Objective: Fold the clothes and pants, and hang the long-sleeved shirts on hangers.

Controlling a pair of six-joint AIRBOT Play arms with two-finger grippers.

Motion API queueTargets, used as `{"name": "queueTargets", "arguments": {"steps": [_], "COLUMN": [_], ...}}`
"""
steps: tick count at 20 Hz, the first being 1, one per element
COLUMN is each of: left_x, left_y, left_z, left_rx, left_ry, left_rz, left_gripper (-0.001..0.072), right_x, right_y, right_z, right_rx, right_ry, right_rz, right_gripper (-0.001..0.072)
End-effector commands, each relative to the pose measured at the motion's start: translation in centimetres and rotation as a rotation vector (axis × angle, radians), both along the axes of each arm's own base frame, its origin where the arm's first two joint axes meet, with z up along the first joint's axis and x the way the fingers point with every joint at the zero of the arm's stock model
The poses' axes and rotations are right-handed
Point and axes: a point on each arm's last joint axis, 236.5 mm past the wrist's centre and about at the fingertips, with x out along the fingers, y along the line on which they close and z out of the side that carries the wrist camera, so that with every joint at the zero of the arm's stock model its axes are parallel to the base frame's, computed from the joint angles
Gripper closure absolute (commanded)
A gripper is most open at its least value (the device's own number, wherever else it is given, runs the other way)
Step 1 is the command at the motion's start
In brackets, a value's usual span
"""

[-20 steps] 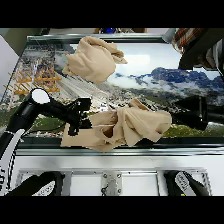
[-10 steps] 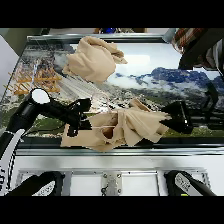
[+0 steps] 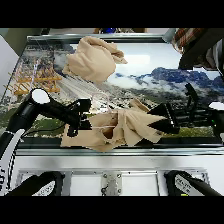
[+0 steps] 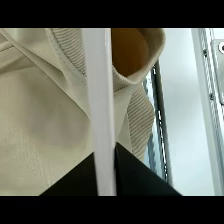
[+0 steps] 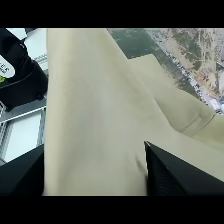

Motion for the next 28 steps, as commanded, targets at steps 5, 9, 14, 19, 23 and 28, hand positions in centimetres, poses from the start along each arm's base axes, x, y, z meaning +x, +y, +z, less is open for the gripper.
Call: {"name": "queueTargets", "arguments": {"steps": [5, 9, 14, 19, 23, 28], "left_x": [0.0, 0.0, 0.01, 0.01, 0.01, 0.02], "left_y": [-0.01, -0.01, 0.0, 0.0, 0.0, 0.0], "left_z": [0.01, 0.01, 0.0, 0.0, 0.0, 0.0], "left_rx": [0.0, 0.0, 0.0, 0.0, 0.0, 0.0], "left_ry": [0.0, 0.0, 0.0, 0.0, 0.0, -0.001], "left_rz": [0.0, 0.0, 0.0, 0.0, 0.0, 0.0], "left_gripper": [0.0683, 0.0683, 0.0683, 0.0683, 0.0683, 0.0683], "right_x": [0.11, 0.11, 0.07, 0.09, 0.1, 0.02], "right_y": [1.08, 1.08, 1.06, 1.04, 1.04, 1.05], "right_z": [0.22, 0.21, 0.16, 0.16, 0.17, 0.19], "right_rx": [0.018, 0.017, 0.015, 0.016, 0.016, 0.017], "right_ry": [-0.002, -0.002, -0.002, -0.002, -0.002, -0.004], "right_rz": [0.012, 0.012, 0.013, 0.012, 0.012, 0.016], "right_gripper": [0.0088, 0.0088, 0.0088, 0.0087, 0.0088, 0.0684]}}
